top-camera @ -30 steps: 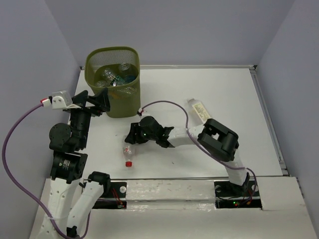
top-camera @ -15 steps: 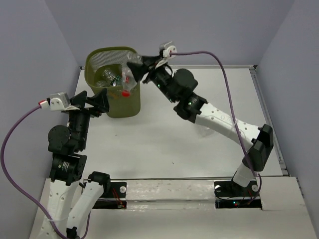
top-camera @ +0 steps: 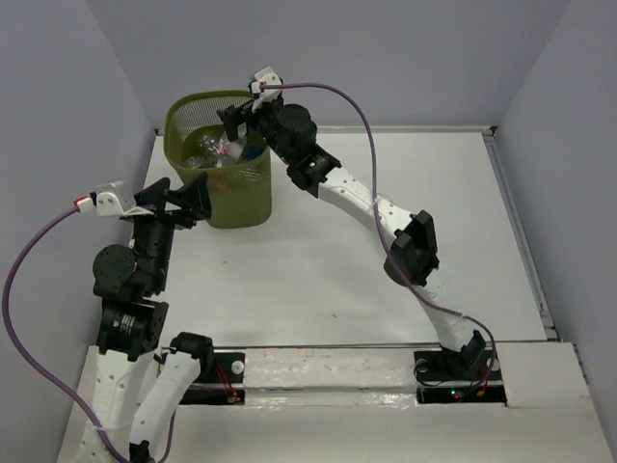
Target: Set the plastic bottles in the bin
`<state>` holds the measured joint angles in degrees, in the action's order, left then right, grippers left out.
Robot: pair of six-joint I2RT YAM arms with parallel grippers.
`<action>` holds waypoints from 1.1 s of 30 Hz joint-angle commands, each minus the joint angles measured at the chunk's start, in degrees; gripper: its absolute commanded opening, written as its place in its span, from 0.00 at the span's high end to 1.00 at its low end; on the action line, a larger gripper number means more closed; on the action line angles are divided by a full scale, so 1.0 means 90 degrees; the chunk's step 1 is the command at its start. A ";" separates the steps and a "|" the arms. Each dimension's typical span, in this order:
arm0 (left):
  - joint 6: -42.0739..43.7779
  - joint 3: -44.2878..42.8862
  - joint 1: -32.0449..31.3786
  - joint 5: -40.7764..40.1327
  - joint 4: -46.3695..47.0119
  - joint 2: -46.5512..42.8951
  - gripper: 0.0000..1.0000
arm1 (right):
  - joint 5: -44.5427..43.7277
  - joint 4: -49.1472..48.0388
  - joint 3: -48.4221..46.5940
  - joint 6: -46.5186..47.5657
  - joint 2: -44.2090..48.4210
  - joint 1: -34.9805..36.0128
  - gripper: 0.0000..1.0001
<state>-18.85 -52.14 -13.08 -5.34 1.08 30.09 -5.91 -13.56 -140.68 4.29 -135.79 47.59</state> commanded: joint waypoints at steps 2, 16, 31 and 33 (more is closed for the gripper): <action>-0.0151 0.0012 -0.0041 0.0368 0.0388 0.0085 0.01 | 0.0354 -0.0114 0.1370 0.0011 0.1832 -0.0199 0.01; -0.0308 0.0695 -0.0644 0.1608 -0.0354 -0.0130 0.01 | -0.0240 0.3152 0.8013 -0.1952 0.5722 -0.2943 0.00; 0.0161 0.1174 -0.1505 0.1502 -0.0853 -0.0452 0.01 | -0.0213 0.5012 0.7487 -0.1122 0.4337 -0.3110 0.00; 0.0171 0.1155 -0.1583 0.1463 -0.0872 -0.0511 0.01 | 0.0108 0.5052 0.7429 -0.1093 0.4151 -0.3110 0.00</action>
<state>-19.22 -40.73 -26.06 9.13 -7.53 26.74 -8.32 28.80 -71.00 -7.42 -95.70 19.22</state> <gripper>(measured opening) 0.989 0.995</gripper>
